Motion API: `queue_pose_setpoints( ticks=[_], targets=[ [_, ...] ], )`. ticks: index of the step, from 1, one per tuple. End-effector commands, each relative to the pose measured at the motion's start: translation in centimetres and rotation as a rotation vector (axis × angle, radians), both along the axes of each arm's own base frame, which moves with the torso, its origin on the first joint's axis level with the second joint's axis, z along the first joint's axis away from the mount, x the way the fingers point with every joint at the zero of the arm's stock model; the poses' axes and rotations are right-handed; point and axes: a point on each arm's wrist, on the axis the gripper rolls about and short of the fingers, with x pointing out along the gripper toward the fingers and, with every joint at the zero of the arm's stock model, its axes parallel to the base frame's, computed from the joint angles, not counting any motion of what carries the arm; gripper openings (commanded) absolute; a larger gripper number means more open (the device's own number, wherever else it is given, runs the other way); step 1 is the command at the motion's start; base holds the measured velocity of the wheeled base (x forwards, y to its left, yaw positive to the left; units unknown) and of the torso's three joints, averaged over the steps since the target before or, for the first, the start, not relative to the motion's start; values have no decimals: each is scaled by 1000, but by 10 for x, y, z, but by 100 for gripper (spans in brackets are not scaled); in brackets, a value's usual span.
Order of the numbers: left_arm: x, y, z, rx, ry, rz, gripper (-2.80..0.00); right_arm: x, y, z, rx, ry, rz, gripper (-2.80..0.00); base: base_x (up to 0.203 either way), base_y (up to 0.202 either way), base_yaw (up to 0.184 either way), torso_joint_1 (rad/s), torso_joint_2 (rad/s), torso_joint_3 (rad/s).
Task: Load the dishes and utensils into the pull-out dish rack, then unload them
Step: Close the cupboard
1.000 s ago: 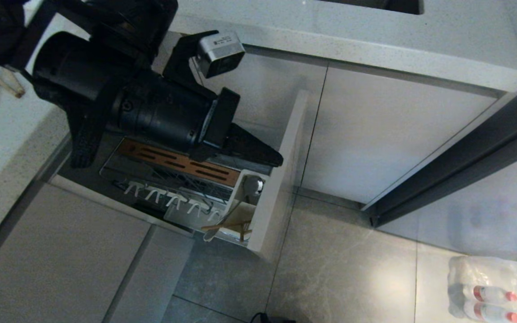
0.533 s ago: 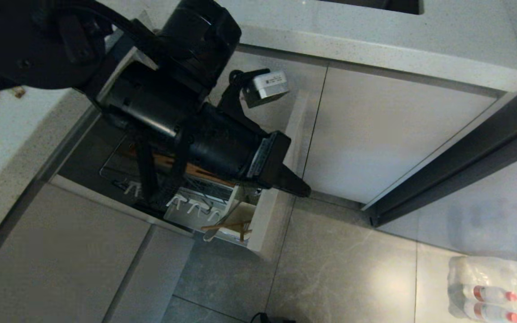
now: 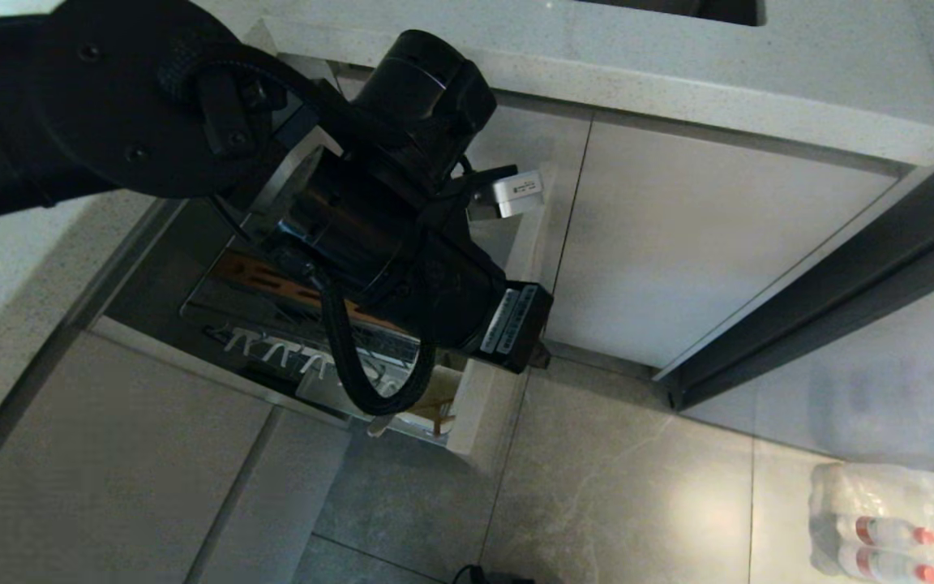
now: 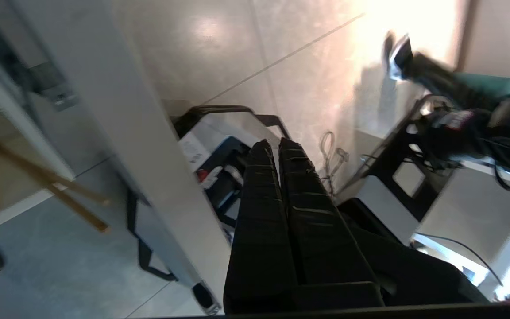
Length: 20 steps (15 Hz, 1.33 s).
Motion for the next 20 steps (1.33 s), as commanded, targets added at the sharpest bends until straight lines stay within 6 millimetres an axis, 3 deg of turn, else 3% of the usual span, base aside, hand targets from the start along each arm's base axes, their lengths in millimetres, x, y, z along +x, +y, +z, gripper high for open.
queue_pose_setpoints(
  ticks=[1, 20],
  targets=[
    [-1, 0, -1, 8, 0, 4, -280, 0, 0, 0, 0, 1, 0, -280, 0, 0, 0, 0, 0, 0],
    [11, -7, -14, 173, -145, 198, -280, 0, 0, 0, 0, 0, 0, -280, 0, 0, 0, 0, 0, 0]
  ],
)
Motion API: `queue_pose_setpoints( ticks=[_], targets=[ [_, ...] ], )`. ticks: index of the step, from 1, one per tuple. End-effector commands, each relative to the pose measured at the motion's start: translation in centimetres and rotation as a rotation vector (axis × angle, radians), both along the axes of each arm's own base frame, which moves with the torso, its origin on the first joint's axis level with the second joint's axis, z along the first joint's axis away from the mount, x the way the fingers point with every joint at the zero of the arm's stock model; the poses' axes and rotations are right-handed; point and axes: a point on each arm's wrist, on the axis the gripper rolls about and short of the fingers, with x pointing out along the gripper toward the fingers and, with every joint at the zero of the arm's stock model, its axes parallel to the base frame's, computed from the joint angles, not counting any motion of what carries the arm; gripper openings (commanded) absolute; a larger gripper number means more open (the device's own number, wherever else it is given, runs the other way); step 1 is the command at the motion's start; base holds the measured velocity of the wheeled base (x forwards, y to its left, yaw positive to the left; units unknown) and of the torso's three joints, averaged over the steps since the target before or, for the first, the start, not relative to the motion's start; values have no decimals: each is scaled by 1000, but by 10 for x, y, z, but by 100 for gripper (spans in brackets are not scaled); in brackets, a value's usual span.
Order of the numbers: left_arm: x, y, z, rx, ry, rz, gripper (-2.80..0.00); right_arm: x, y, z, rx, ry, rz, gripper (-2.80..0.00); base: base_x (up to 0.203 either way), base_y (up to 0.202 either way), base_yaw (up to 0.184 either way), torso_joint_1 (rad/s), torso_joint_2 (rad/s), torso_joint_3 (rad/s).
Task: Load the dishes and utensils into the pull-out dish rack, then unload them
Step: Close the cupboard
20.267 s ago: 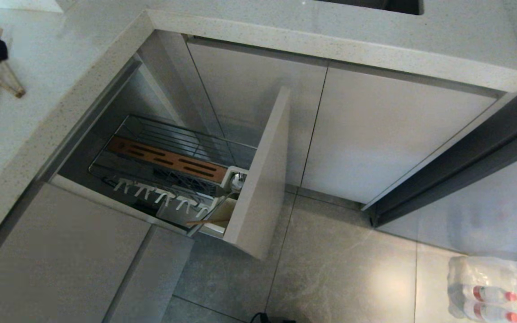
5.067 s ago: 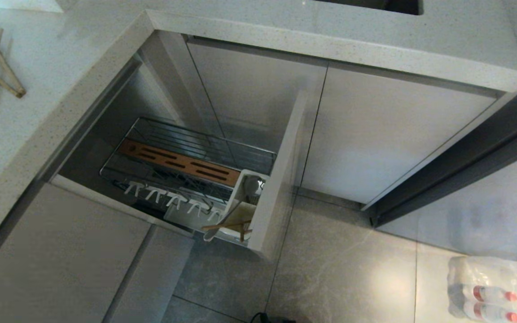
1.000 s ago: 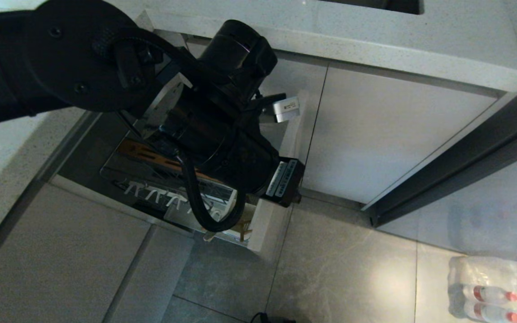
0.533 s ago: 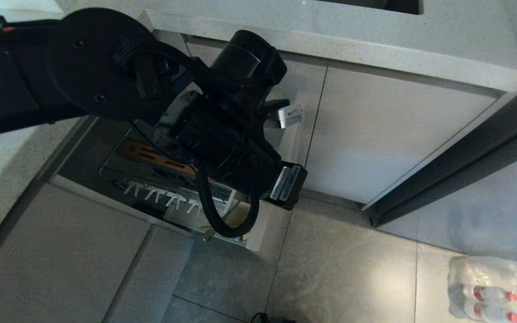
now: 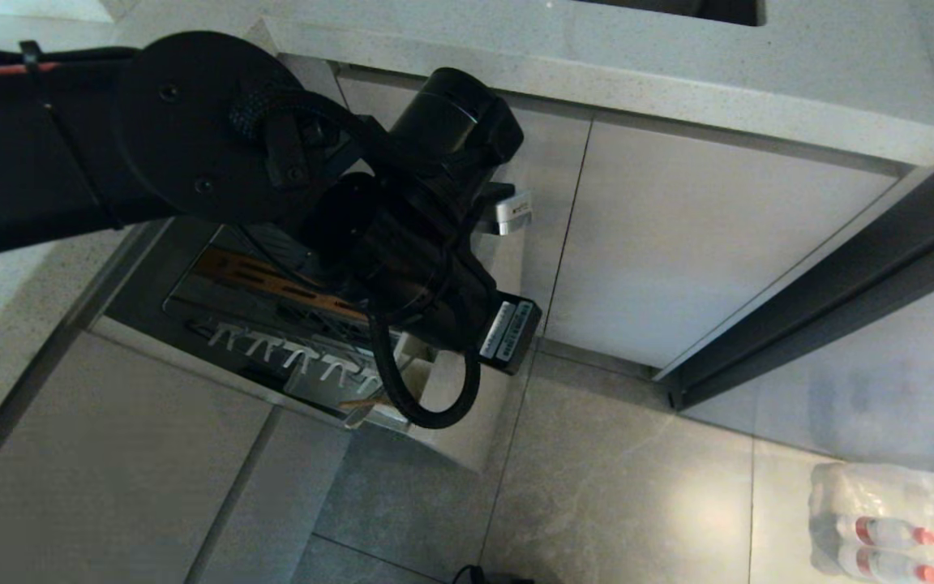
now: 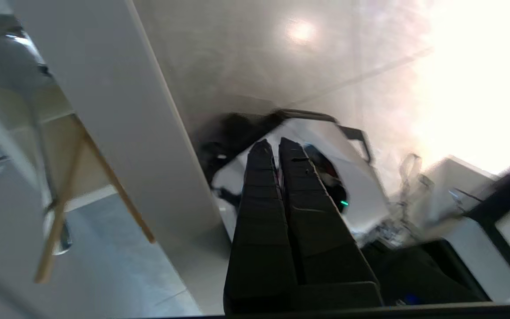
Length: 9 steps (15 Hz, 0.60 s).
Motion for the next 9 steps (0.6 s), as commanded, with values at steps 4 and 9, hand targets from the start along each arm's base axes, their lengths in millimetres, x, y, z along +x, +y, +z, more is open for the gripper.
queue_pose_setpoints(
  ticks=[4, 9],
  targets=[
    [0, 2, 2, 35, -43, 53, -280, 0, 0, 0, 0, 1, 0, -280, 0, 0, 0, 0, 0, 0],
    [-3, 11, 9, 87, -131, 155, -280, 0, 0, 0, 0, 1, 0, -280, 0, 0, 0, 0, 0, 0]
  ],
)
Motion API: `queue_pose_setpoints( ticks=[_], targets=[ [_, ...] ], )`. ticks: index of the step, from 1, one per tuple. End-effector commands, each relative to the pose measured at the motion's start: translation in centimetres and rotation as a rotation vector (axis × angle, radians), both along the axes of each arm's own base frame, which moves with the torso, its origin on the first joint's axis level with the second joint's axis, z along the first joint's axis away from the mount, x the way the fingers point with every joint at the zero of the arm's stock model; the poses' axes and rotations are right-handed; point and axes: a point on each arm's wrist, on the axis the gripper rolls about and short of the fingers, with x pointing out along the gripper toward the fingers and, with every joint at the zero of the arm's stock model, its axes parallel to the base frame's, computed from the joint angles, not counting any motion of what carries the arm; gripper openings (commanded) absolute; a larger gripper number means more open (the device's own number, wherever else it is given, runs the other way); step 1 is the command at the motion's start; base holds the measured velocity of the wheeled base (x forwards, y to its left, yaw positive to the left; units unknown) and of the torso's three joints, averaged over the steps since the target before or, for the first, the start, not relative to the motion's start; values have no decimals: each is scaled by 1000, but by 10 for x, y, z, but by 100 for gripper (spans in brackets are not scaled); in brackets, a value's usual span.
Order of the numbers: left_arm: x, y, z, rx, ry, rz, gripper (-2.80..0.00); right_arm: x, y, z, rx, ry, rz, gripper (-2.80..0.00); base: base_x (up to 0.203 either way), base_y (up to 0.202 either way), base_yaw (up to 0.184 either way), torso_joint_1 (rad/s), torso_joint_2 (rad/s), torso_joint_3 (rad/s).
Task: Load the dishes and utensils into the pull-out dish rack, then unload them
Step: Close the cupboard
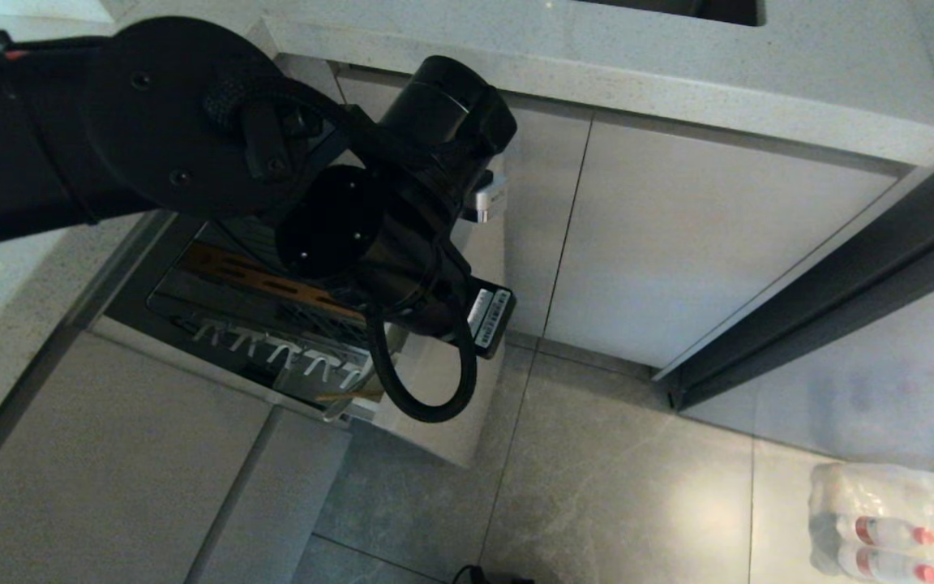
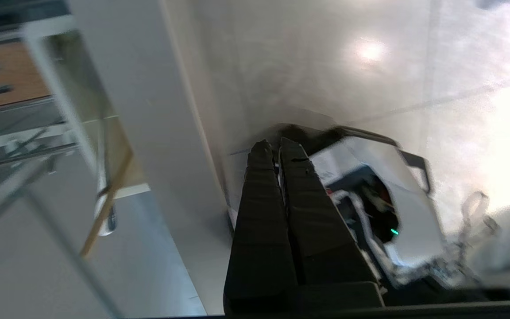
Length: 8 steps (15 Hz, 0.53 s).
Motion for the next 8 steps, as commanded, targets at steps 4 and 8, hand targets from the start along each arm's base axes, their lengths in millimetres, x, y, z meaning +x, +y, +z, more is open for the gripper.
queue_pose_setpoints(
  ticks=[4, 8],
  targets=[
    [-3, 6, 6, 16, -42, 57, -280, 0, 0, 0, 0, 1, 0, -280, 0, 0, 0, 0, 0, 0],
    [2, 16, 7, 61, -92, 147, -280, 0, 0, 0, 0, 1, 0, -280, 0, 0, 0, 0, 0, 0]
  ],
)
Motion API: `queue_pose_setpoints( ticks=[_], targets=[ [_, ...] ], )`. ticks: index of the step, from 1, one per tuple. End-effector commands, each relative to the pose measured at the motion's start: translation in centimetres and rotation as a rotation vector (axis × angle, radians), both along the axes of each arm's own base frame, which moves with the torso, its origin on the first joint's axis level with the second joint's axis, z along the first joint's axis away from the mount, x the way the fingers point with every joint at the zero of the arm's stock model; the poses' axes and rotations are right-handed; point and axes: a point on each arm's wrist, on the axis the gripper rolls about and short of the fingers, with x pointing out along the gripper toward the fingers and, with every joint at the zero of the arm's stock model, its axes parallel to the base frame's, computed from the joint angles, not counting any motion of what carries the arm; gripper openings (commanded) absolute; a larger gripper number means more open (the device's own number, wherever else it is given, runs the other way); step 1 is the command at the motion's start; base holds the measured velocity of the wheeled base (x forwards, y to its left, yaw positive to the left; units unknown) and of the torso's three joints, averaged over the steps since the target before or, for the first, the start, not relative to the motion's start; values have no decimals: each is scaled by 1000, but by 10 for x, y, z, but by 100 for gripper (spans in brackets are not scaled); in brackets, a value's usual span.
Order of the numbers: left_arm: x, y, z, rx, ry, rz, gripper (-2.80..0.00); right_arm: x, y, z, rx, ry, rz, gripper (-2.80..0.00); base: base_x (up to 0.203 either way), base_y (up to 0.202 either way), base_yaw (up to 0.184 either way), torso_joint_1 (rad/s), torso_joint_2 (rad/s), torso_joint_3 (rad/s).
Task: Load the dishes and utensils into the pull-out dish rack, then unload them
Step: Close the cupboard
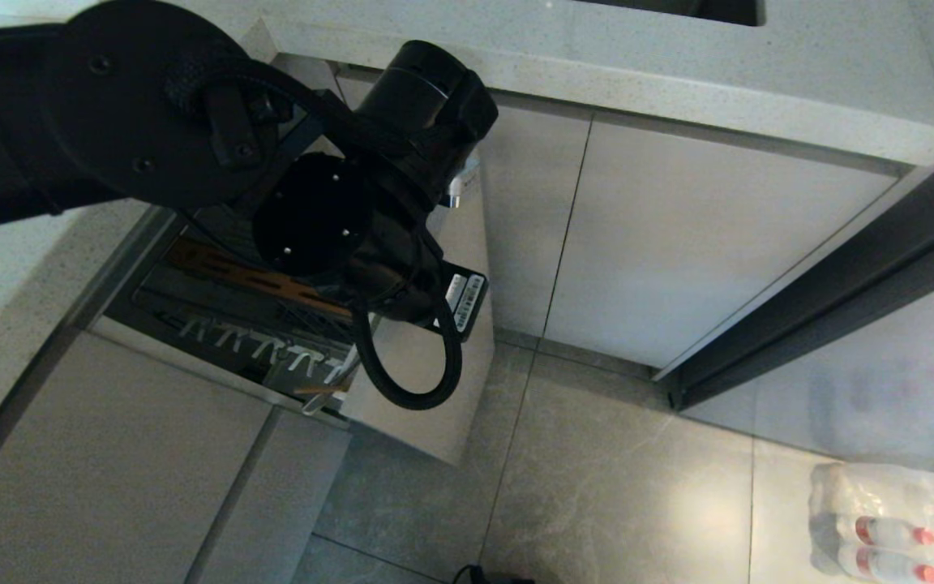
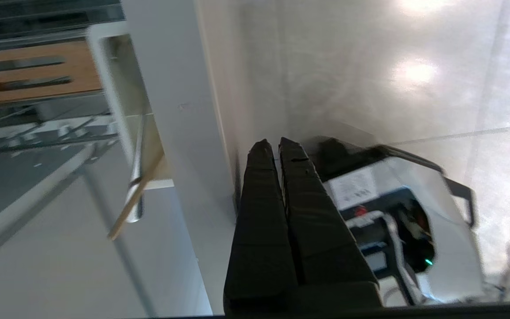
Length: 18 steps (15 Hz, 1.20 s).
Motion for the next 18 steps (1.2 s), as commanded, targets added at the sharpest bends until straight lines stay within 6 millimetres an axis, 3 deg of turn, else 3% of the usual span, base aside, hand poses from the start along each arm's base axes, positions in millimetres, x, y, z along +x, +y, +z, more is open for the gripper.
queue_pose_setpoints(
  ticks=[1, 5, 18],
  targets=[
    [1, 4, 1, 17, -18, 34, -280, 0, 0, 0, 0, 1, 0, -280, 0, 0, 0, 0, 0, 0],
    [4, 10, 1, 54, -51, 96, -280, 0, 0, 0, 0, 1, 0, -280, 0, 0, 0, 0, 0, 0],
    [32, 60, 15, 101, -135, 346, -280, 0, 0, 0, 0, 1, 0, -280, 0, 0, 0, 0, 0, 0]
  ],
)
